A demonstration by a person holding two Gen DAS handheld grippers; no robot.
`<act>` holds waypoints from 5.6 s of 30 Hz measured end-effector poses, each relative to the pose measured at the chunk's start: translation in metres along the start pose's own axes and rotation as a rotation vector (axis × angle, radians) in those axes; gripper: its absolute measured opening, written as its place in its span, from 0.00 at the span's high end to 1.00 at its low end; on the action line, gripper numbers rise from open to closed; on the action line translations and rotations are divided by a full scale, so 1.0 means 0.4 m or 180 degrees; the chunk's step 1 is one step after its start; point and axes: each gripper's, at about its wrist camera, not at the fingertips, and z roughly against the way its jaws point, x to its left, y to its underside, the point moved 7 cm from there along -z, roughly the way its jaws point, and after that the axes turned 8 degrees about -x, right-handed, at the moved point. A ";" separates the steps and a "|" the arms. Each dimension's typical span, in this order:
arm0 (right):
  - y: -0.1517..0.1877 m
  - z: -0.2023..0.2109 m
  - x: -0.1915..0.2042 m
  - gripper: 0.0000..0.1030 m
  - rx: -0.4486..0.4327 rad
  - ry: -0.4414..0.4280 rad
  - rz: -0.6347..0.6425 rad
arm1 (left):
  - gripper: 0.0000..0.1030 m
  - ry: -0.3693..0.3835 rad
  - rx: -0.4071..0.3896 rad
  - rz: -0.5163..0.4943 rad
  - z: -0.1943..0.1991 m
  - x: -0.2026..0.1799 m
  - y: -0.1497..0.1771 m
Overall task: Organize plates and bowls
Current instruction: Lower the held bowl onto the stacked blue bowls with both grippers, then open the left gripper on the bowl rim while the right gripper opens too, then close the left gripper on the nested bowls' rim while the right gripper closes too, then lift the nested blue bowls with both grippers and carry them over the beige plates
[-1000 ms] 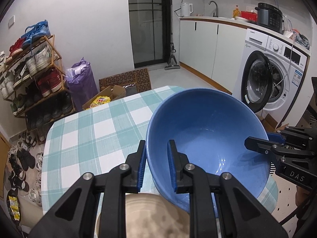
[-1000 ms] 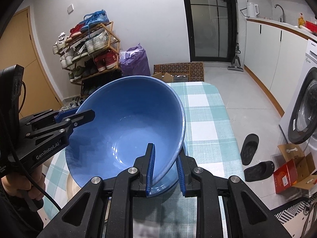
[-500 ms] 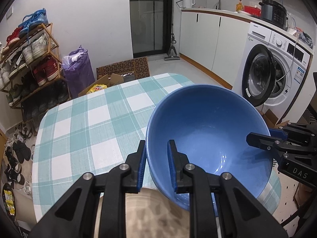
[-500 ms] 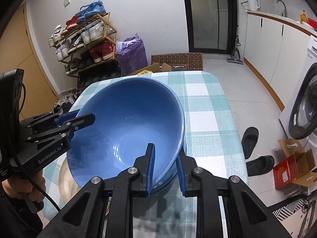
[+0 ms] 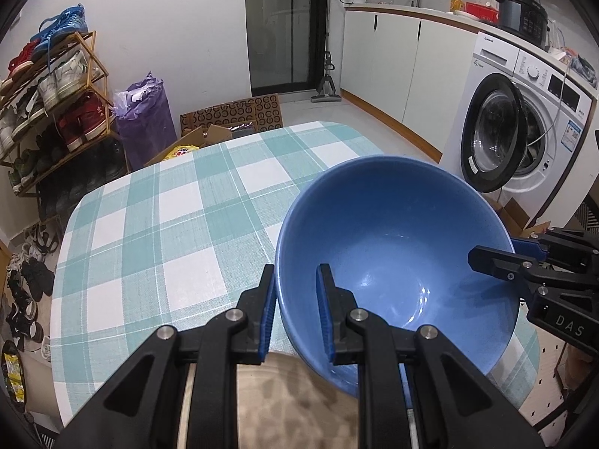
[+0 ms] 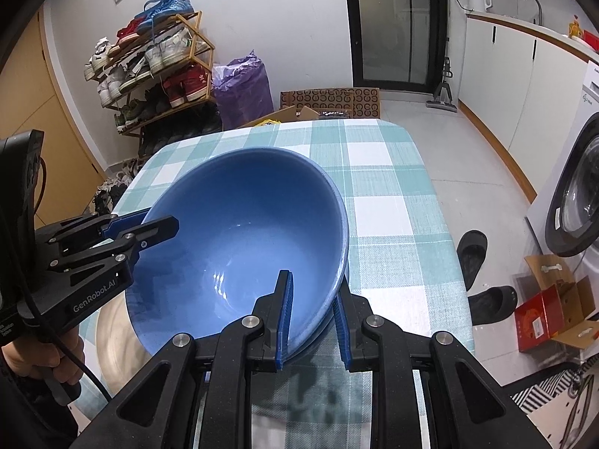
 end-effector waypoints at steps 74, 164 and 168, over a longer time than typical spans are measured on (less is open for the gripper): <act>0.039 0.004 -0.016 0.03 -0.0263 -0.0132 -0.0012 | 0.20 0.0041 0.0222 0.0133 -0.041 0.018 0.077; 0.129 -0.124 -0.036 0.50 0.0125 -0.0835 -0.0932 | 0.59 0.0493 0.0350 0.0348 -0.095 -0.016 0.117; 0.129 -0.124 -0.036 0.52 0.0142 -0.0787 -0.0919 | 0.60 0.0493 0.0353 0.0349 -0.094 -0.015 0.117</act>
